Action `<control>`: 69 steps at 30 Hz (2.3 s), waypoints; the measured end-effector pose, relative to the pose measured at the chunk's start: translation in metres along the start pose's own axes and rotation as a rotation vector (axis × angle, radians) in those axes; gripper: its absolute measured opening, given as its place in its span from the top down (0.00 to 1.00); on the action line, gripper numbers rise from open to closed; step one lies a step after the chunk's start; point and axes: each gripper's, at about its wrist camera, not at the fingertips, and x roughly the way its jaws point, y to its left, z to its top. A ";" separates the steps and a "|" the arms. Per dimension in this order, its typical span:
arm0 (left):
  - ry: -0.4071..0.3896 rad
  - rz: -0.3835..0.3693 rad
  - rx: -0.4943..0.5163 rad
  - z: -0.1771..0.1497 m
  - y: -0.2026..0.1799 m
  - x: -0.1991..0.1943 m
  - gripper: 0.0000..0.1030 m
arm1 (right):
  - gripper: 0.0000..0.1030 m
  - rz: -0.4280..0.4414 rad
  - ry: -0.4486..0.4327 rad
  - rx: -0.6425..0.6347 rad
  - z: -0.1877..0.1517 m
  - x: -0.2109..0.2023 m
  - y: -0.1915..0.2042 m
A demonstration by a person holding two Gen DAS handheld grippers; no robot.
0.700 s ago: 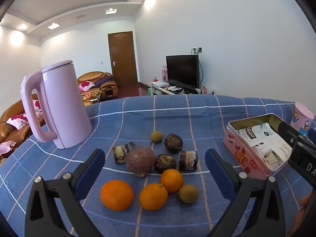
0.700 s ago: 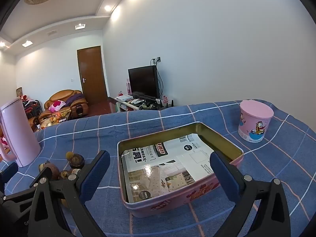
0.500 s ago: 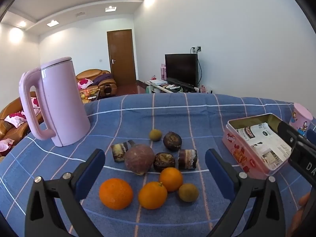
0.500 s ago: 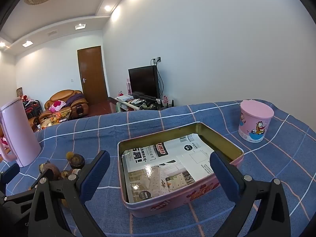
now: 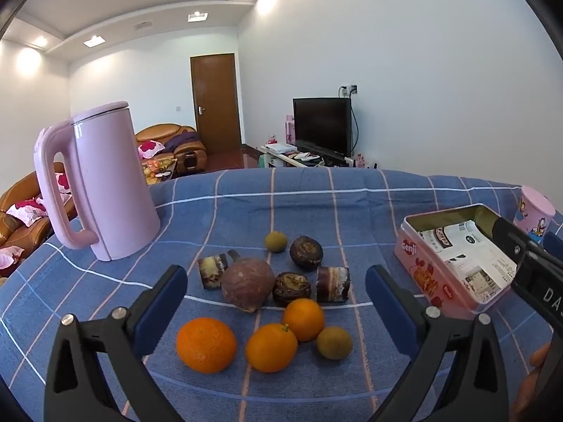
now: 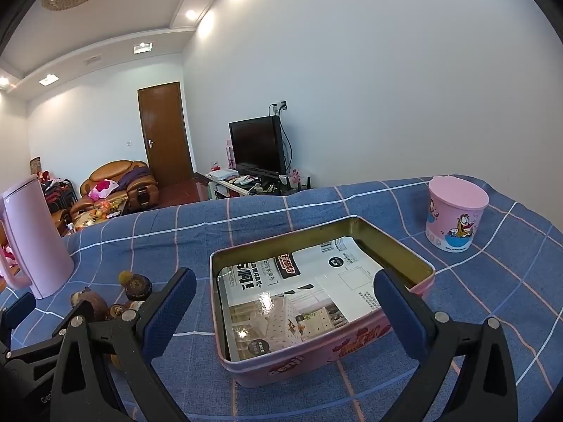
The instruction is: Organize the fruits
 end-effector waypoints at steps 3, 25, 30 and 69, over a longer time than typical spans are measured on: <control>0.003 0.000 -0.002 0.000 0.001 0.001 0.00 | 0.01 0.002 0.001 0.001 0.000 0.000 -0.001; 0.004 -0.004 -0.003 -0.001 0.004 0.002 0.00 | 0.01 0.002 0.002 0.003 0.000 0.001 0.001; 0.004 -0.005 -0.001 -0.001 0.004 0.002 0.00 | 0.01 0.003 0.002 0.004 0.000 0.001 0.001; 0.060 0.024 -0.029 -0.010 0.018 0.002 0.00 | 0.01 0.086 0.032 -0.044 -0.007 0.001 0.016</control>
